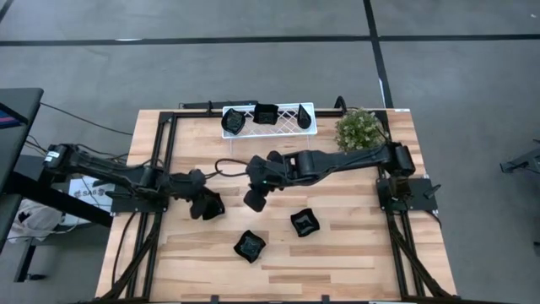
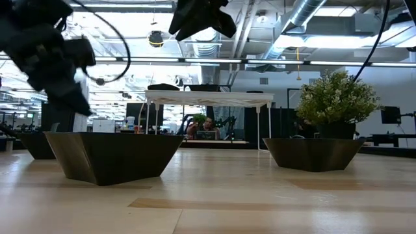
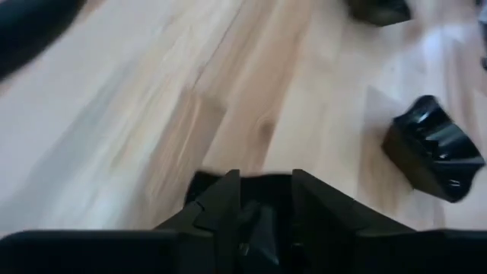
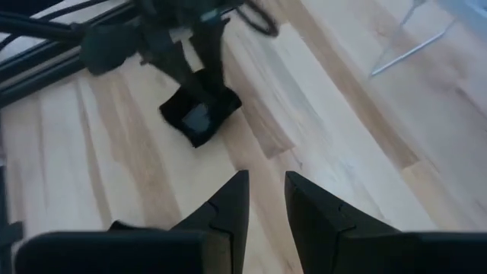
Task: Pick & Place Mini shaped plates
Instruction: Stack the black distorted square plate on top of the black distorted square plate on the shelf
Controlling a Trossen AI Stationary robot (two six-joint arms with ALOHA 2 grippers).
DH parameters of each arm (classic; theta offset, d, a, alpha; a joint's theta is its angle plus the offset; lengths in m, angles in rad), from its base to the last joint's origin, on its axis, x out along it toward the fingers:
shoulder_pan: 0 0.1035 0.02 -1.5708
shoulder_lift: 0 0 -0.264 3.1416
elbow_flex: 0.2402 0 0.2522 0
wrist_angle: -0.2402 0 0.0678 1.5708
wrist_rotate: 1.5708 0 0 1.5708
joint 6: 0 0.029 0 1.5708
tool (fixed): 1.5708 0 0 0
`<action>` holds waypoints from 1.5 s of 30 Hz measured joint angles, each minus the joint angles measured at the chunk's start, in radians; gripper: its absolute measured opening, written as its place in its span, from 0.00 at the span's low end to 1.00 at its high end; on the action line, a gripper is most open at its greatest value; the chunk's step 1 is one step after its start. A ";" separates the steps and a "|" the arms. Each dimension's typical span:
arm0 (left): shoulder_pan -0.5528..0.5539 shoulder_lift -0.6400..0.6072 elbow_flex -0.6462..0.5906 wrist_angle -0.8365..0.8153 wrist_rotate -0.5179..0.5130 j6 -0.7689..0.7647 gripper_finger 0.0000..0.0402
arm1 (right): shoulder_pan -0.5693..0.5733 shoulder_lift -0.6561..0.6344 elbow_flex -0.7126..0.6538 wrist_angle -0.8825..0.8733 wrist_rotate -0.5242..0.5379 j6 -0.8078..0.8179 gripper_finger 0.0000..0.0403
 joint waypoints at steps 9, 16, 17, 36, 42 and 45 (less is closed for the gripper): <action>0.000 -0.001 0.013 -0.130 -0.094 0.059 0.38 | 0.007 0.004 0.000 -0.003 -0.031 -0.019 0.20; 0.000 0.049 0.013 -0.150 -0.013 0.050 0.43 | 0.013 0.004 0.000 -0.019 -0.037 -0.019 0.20; 0.000 0.061 0.013 -0.151 -0.007 0.046 0.43 | 0.013 0.004 0.000 -0.019 -0.037 -0.019 0.20; 0.000 0.191 0.013 -0.136 0.049 -0.026 0.16 | 0.012 0.004 0.000 -0.001 -0.035 -0.017 0.20; 0.000 0.177 0.013 -0.110 0.052 -0.051 0.02 | 0.013 0.004 0.000 0.009 -0.034 -0.009 0.20; 0.000 0.170 0.013 -0.101 0.051 -0.057 0.02 | 0.013 0.004 0.000 0.013 -0.033 0.002 0.20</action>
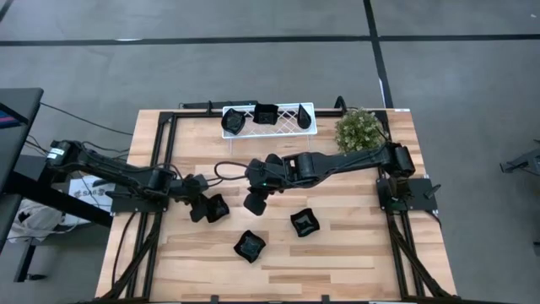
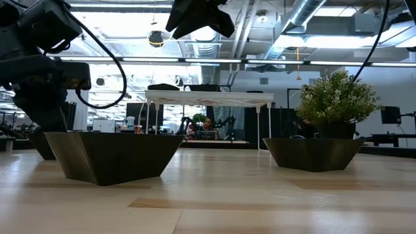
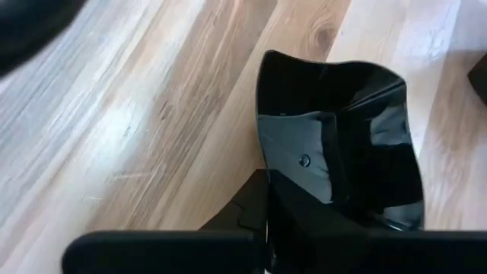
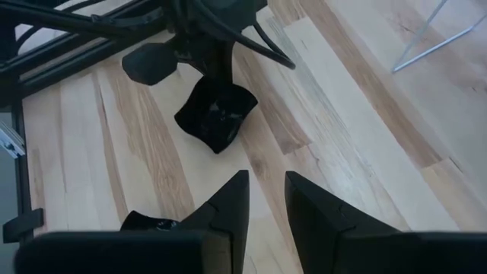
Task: Pick & Place Mini shaped plates
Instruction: Stack the black distorted square plate on top of the black distorted square plate on the shelf
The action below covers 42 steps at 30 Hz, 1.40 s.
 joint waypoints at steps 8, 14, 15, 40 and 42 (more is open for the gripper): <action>0.000 -0.024 0.000 0.042 -0.026 -0.057 0.02 | 0.000 0.000 0.000 0.021 0.020 0.047 0.20; 0.000 -0.056 0.000 0.102 -0.096 -0.120 0.02 | 0.001 0.000 0.000 0.020 0.277 0.191 0.20; 0.000 -0.065 0.000 0.111 -0.112 -0.132 0.02 | 0.000 0.000 0.000 0.021 0.300 0.218 0.20; 0.000 -0.122 0.250 -0.094 -0.271 -0.073 0.01 | 0.033 0.000 -0.001 0.159 0.296 -0.055 0.20; 0.000 -0.122 0.270 -0.118 -0.271 -0.073 0.01 | 0.042 0.000 -0.001 0.164 0.296 -0.094 0.20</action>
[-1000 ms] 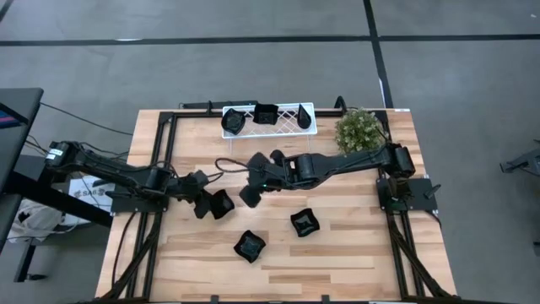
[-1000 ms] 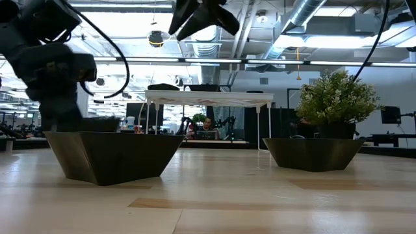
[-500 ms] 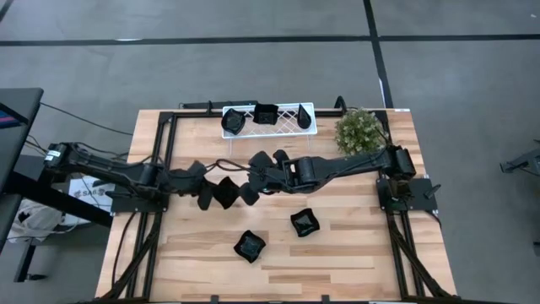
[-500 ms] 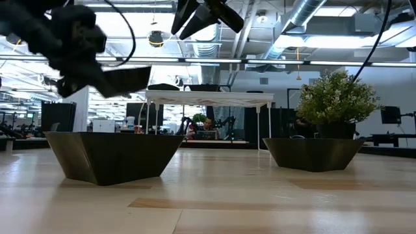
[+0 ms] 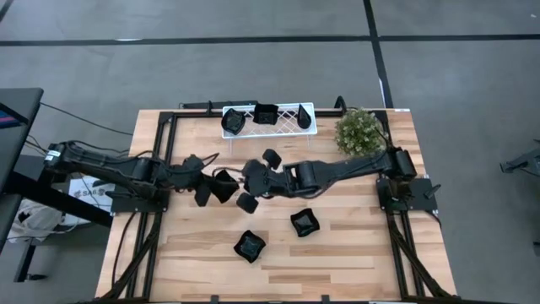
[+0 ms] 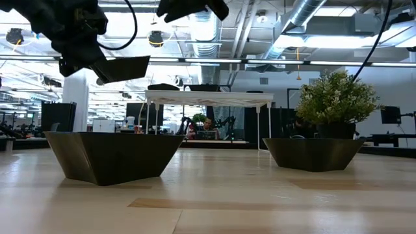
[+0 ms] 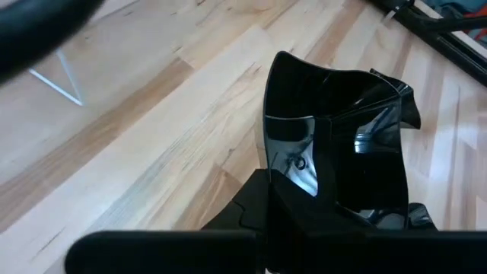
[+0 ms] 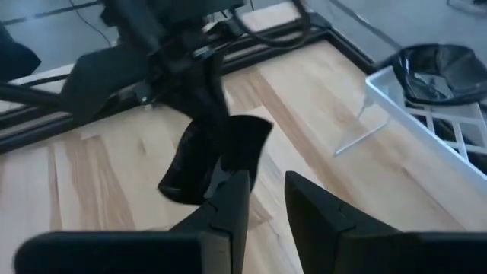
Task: Pick & Place Mini shaped plates
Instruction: Stack the black distorted square plate on top of the black distorted square plate on the shelf
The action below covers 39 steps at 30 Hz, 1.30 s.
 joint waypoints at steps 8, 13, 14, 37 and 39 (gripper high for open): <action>0.000 0.006 0.020 -0.021 -0.002 0.006 0.01 | 0.032 0.000 0.000 -0.002 -0.014 -0.016 0.20; 0.000 0.023 0.020 -0.022 -0.002 0.006 0.01 | 0.040 0.006 0.000 0.001 -0.055 -0.039 0.20; 0.000 0.027 0.020 -0.020 -0.002 0.006 0.01 | 0.038 0.016 0.002 0.012 -0.066 -0.037 0.20; -0.008 0.074 0.020 0.025 0.018 -0.008 0.01 | -0.033 0.115 0.001 0.050 -0.080 -0.011 0.63; -0.009 0.074 0.020 0.037 0.024 -0.016 0.01 | -0.038 0.129 0.000 0.060 -0.084 -0.011 0.63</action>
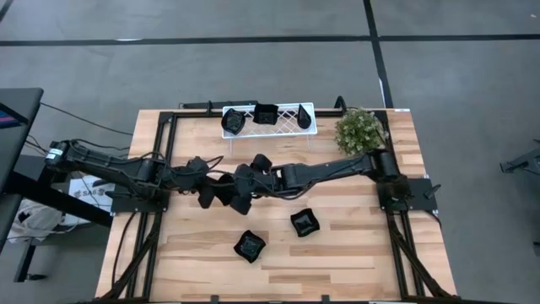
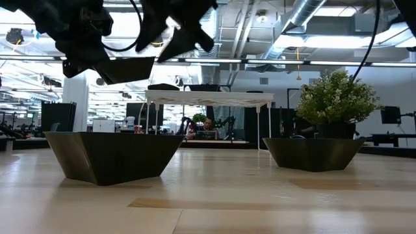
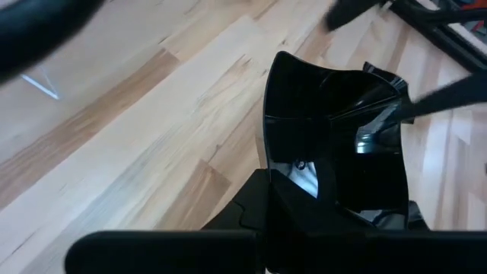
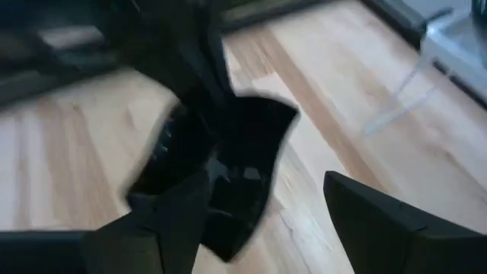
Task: Pick & Place Mini shaped plates
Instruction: Stack the black distorted square plate on top of the black distorted square plate on the shelf
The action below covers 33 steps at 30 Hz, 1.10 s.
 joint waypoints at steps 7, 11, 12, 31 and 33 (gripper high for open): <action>0.000 -0.002 0.000 0.008 0.005 -0.003 0.01 | 0.001 0.043 0.000 0.004 -0.020 0.001 0.63; 0.000 -0.002 0.000 0.010 0.006 -0.011 0.01 | 0.001 0.042 0.001 0.001 0.004 0.006 0.63; 0.000 -0.002 0.000 0.012 0.006 -0.014 0.01 | 0.000 0.042 0.001 -0.001 0.005 0.006 0.63; 0.000 -0.002 0.000 0.016 0.032 -0.042 0.01 | -0.010 0.040 0.001 -0.015 -0.054 0.009 0.42; 0.000 -0.002 0.000 0.016 0.032 -0.042 0.01 | -0.010 0.040 0.001 -0.006 -0.060 0.015 0.37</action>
